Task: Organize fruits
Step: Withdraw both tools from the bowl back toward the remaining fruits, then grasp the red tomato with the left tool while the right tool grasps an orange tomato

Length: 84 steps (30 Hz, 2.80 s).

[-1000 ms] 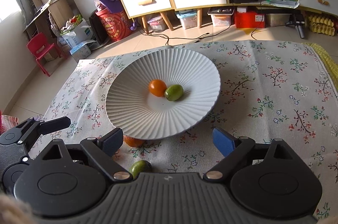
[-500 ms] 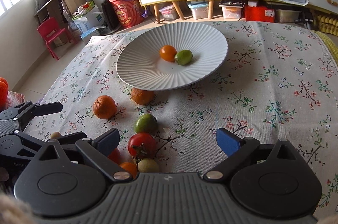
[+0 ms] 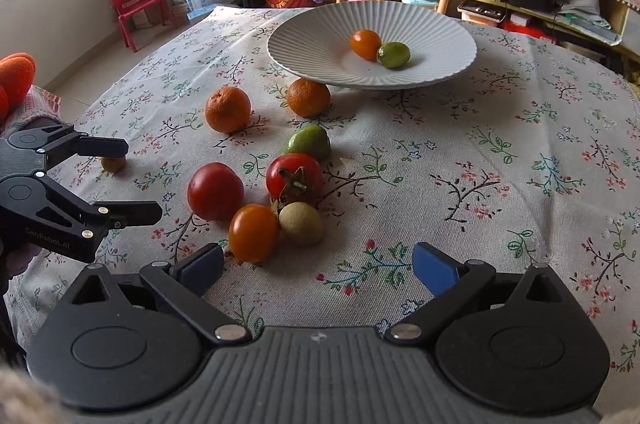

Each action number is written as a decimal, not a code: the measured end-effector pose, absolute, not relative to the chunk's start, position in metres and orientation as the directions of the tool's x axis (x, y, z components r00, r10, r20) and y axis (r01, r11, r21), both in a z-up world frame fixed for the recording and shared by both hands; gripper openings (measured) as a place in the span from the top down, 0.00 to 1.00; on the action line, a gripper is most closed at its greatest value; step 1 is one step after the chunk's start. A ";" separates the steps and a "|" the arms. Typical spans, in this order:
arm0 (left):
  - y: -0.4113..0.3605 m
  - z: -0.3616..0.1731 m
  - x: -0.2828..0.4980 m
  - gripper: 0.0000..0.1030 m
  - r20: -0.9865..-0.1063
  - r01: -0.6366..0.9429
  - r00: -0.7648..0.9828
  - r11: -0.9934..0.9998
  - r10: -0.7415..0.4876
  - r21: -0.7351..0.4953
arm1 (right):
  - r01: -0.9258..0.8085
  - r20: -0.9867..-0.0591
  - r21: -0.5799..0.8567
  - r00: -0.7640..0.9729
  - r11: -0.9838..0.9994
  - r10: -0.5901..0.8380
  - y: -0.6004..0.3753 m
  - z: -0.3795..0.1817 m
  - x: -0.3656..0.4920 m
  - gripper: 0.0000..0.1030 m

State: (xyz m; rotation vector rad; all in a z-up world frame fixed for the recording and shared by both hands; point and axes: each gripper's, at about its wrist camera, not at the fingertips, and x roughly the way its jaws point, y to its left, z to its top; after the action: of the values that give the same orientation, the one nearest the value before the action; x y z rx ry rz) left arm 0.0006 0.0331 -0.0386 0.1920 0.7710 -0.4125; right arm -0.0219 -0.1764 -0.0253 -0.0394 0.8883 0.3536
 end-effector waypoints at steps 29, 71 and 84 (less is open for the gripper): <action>-0.003 -0.043 -0.006 0.28 -0.654 0.539 0.640 0.842 -0.403 0.008 | -0.451 -0.696 0.010 0.638 0.892 0.330 -0.161 -0.028 -0.046 0.47; -0.006 -0.012 0.018 0.88 -0.651 0.475 0.638 0.876 -0.410 -0.086 | -0.375 -0.625 0.178 0.671 0.910 0.398 -0.163 0.004 -0.016 0.75; -0.006 -0.029 0.019 0.64 -0.690 0.497 0.594 0.863 -0.415 -0.092 | -0.334 -0.638 0.174 0.679 0.927 0.364 -0.165 0.003 -0.002 0.75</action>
State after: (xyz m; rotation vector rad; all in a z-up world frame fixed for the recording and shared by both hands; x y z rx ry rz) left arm 0.0191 -0.0057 -0.0286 0.1142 0.7706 -0.5310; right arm -0.0016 -0.1655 0.0033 0.0442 0.7258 0.3919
